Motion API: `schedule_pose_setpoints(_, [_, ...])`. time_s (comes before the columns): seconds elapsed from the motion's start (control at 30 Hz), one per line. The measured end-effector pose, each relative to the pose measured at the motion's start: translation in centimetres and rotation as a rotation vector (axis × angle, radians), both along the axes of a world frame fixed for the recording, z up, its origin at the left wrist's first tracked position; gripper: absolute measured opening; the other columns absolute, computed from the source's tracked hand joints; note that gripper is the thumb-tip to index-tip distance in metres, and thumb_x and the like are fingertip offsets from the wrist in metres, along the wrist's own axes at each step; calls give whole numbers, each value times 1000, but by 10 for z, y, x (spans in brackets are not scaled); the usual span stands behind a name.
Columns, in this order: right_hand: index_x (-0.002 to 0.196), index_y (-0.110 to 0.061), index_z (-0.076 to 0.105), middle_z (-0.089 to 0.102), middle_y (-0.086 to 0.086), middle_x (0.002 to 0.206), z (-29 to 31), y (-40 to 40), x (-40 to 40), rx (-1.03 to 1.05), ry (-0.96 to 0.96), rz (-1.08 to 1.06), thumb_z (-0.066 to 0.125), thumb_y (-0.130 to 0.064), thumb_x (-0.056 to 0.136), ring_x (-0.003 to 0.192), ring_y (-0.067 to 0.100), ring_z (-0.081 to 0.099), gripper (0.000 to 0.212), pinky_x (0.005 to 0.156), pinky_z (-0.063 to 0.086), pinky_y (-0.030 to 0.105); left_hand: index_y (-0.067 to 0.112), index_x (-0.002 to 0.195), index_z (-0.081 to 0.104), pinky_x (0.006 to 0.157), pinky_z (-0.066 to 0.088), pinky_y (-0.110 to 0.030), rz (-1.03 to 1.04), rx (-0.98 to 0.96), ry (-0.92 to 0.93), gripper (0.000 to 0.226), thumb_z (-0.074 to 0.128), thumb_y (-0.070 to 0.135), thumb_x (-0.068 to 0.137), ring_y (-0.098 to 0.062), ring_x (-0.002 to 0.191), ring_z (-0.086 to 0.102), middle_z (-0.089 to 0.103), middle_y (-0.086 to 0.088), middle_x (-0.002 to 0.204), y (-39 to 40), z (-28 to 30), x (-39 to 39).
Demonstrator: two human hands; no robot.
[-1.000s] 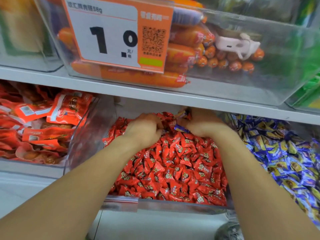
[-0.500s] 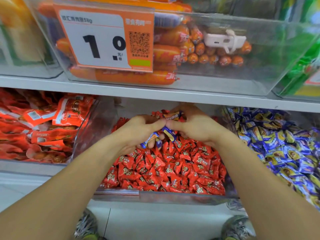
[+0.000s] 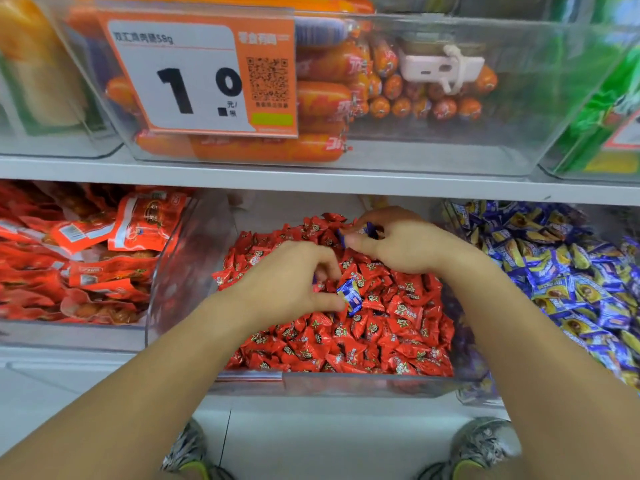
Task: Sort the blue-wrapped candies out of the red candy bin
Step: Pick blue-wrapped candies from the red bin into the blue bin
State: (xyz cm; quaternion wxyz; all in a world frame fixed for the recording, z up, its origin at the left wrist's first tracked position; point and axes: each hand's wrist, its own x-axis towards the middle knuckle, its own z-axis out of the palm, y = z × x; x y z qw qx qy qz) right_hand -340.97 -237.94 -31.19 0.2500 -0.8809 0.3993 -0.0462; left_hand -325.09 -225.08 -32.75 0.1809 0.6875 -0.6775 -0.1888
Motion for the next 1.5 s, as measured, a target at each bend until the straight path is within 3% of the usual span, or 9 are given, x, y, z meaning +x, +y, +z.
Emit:
schedule_pose_setpoints(0.13, [106,-31,71,67,-10,113,2,-1,-4,111,6,50,51,-48,98,108,9,59,28,94,46,28,29,100,72,75,52,-30,-38,91,-142,37,84,45,69,-6,81,57,61,13,88,-4,-10,-7])
schedule_pose_setpoints(0.27, [92,-27,73,65,-5,101,6,-6,-7,57,-53,2,55,-40,97,79,4,56,23,66,40,16,26,87,73,69,51,-28,-35,108,-116,25,82,45,73,-8,78,60,65,12,83,-5,-12,-3])
schedule_pose_setpoints(0.4, [87,-35,65,62,6,126,7,-9,-12,42,9,16,67,-49,86,97,6,51,14,81,39,24,21,75,67,53,37,-11,51,58,58,24,77,42,80,9,57,56,62,16,68,-2,-5,3])
schedule_pose_setpoints(0.6, [113,-36,67,48,-15,76,4,20,1,4,196,205,86,-44,69,64,1,46,49,56,31,17,24,85,56,38,42,-24,162,43,176,16,63,35,93,-18,39,60,64,3,89,-6,-4,2])
schedule_pose_setpoints(0.83, [90,-24,75,63,-10,76,-16,22,8,-87,118,194,82,-31,77,74,9,60,16,60,39,24,26,92,59,37,40,-19,186,133,112,20,56,45,95,-14,38,59,70,-4,78,-5,0,7])
schedule_pose_setpoints(0.97, [87,-24,65,61,-10,73,0,22,0,-73,-65,134,65,-42,92,63,2,53,18,58,39,24,26,91,64,39,39,-18,201,146,257,27,61,53,89,-13,35,55,65,-5,56,-4,0,9])
schedule_pose_setpoints(1.13, [91,-17,61,53,2,61,0,36,-5,260,-313,-83,56,-34,99,52,14,42,20,56,34,30,13,98,68,46,30,-22,307,192,834,55,60,61,73,-11,35,45,56,-2,50,-6,10,-1])
schedule_pose_setpoints(1.37, [121,-15,47,59,11,83,15,63,-34,761,-609,-132,49,-35,102,55,16,50,27,47,39,28,5,90,61,34,29,-15,297,51,1052,25,56,29,96,-9,34,45,60,-4,55,-9,19,-45])
schedule_pose_setpoints(1.5, [111,-21,55,57,8,74,24,58,-78,587,-661,-167,57,-21,99,57,25,53,12,50,42,33,6,97,63,36,32,-16,262,-26,1089,25,51,27,100,-9,36,46,59,-2,57,-23,25,-88])
